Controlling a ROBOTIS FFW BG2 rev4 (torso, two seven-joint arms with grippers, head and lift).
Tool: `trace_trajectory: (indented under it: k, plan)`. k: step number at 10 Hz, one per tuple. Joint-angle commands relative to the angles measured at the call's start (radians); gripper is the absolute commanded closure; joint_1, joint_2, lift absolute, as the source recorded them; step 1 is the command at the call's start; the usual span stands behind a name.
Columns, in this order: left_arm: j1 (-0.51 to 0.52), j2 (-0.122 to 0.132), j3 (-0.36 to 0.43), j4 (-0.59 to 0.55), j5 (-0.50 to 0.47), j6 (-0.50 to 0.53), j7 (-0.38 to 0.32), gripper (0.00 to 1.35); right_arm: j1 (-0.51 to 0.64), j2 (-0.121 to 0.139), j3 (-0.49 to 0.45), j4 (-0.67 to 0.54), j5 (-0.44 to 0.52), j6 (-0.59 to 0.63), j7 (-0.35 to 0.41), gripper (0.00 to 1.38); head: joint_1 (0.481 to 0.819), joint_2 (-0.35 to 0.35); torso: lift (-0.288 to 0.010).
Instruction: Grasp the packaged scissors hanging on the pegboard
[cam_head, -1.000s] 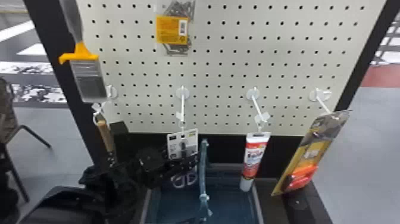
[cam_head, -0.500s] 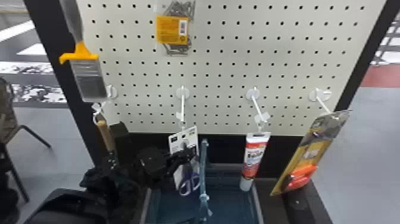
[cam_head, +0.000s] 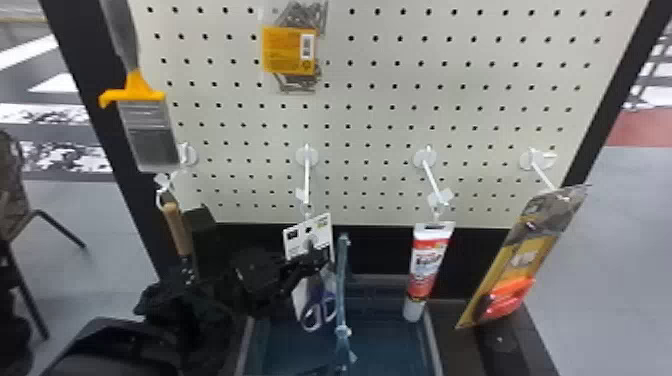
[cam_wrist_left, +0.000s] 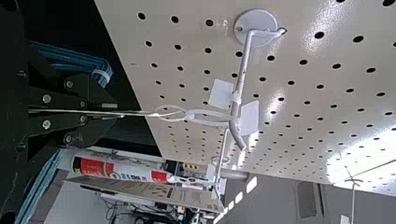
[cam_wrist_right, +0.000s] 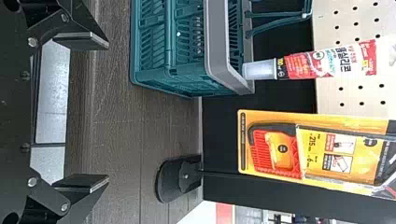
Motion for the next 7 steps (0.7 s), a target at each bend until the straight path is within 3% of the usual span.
trace_trajectory:
  k: [1,7]
  plan:
    - [0.000,-0.001,0.000,0.000,0.001,0.004,0.000,1.19,0.001,0.000,0.000,0.000,0.000,0.000,0.000,0.27,0.549,0.000,-0.100]
    - [0.002,-0.001,0.002,0.000,0.009,0.021,0.000,1.19,0.001,0.000,0.000,0.002,0.002,0.000,0.000,0.27,0.549,0.000,-0.100]
